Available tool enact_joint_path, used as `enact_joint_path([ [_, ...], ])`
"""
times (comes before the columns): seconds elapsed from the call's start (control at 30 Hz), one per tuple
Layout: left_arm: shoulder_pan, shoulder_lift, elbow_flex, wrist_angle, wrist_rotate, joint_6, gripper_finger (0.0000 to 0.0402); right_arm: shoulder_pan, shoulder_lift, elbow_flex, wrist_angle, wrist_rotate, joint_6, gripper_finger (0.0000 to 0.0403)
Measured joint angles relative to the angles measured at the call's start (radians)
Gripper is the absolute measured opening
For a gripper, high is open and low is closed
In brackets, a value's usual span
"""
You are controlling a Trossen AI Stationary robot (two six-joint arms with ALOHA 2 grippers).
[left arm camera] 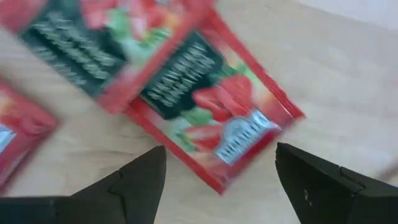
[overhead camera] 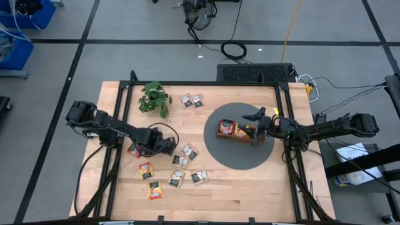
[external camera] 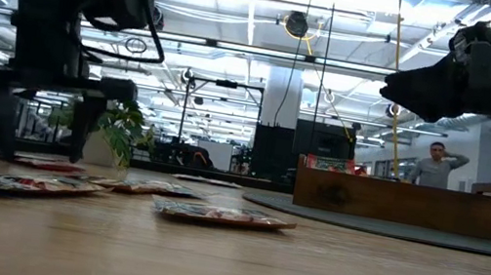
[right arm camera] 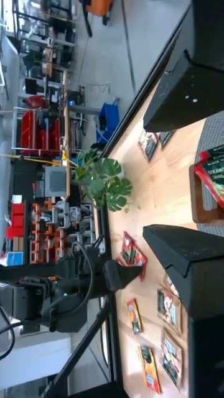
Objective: Pick & Place Tea
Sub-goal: Put the red tea bag into the left section of the wooden organizer
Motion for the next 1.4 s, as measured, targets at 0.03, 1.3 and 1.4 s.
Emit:
enact_joint_path([
  [0.03,0.008,0.0,0.0,-0.012,0.008,-0.025,0.0296,0.0,0.0,0.0,-0.006,0.0,0.005,0.0238],
  [1.3,0.149,0.044,-0.033,0.055,0.024,0.205,0.0027,0.0,0.0,0.0,-0.041,0.0,0.099,0.0238],
  [1.4,0.13,0.045,-0.035,0.072,0.003,0.337,0.0027,0.0,0.0,0.0,-0.041,0.0,0.098,0.0238],
])
